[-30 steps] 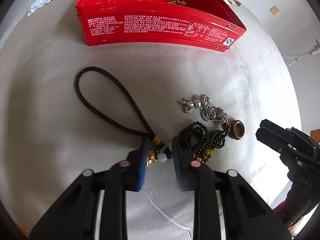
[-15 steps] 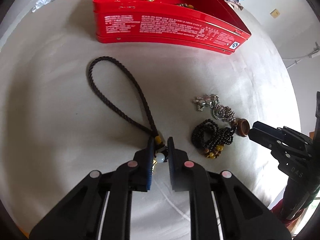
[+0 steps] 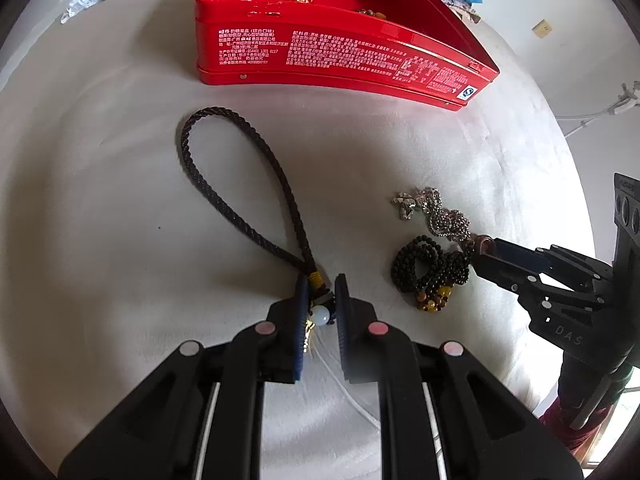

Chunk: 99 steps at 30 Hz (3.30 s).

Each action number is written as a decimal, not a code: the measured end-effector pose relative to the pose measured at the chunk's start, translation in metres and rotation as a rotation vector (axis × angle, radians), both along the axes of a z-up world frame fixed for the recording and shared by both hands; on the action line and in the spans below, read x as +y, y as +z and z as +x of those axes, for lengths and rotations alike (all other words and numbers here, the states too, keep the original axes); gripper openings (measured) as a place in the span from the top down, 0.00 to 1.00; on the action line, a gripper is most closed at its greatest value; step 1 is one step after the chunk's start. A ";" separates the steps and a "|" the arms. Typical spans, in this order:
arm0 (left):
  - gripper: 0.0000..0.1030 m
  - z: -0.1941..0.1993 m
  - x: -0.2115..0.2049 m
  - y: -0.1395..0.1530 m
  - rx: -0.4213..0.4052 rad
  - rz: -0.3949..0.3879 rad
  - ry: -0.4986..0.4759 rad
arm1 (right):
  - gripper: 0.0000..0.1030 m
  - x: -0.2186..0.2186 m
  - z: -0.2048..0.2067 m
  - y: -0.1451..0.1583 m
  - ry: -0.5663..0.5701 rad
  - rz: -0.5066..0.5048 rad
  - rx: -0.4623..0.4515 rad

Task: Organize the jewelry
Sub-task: 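Grasp the brown wooden ring with the right tool while the left tool holds the cord, then carry the cord and wooden ring into the red tin box and open both tools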

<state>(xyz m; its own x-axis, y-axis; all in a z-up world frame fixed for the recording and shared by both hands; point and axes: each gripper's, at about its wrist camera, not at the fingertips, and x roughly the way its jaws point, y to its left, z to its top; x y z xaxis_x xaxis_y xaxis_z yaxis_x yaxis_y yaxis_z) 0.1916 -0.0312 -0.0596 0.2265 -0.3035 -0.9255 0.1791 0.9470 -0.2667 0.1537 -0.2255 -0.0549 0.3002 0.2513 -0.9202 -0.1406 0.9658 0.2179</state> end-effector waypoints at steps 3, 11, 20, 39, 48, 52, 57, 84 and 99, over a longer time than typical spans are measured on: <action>0.89 -0.001 -0.003 0.000 -0.007 0.001 -0.003 | 0.72 0.003 0.000 0.000 -0.003 -0.023 -0.010; 0.89 -0.005 0.000 0.005 -0.014 -0.022 -0.006 | 0.72 -0.007 -0.008 0.008 -0.047 0.002 -0.028; 0.89 -0.016 0.008 0.033 -0.085 -0.060 -0.005 | 0.72 -0.026 -0.019 0.038 -0.076 0.036 -0.086; 0.89 -0.017 0.011 0.102 -0.246 -0.105 -0.009 | 0.72 -0.003 0.009 0.089 -0.038 0.067 -0.203; 0.89 0.024 0.004 0.134 -0.342 -0.127 0.019 | 0.72 -0.001 0.050 0.115 -0.070 0.104 -0.265; 0.89 0.056 -0.005 0.139 -0.370 -0.155 0.028 | 0.72 0.001 0.079 0.122 -0.087 0.108 -0.294; 0.89 0.098 -0.017 0.138 -0.431 -0.153 0.033 | 0.72 0.004 0.119 0.114 -0.116 0.097 -0.291; 0.55 0.178 -0.026 0.079 -0.384 -0.070 0.044 | 0.67 0.003 0.191 0.068 -0.168 0.033 -0.289; 0.44 0.116 0.003 0.115 -0.373 -0.019 0.155 | 0.67 -0.009 0.120 0.100 -0.129 0.121 -0.286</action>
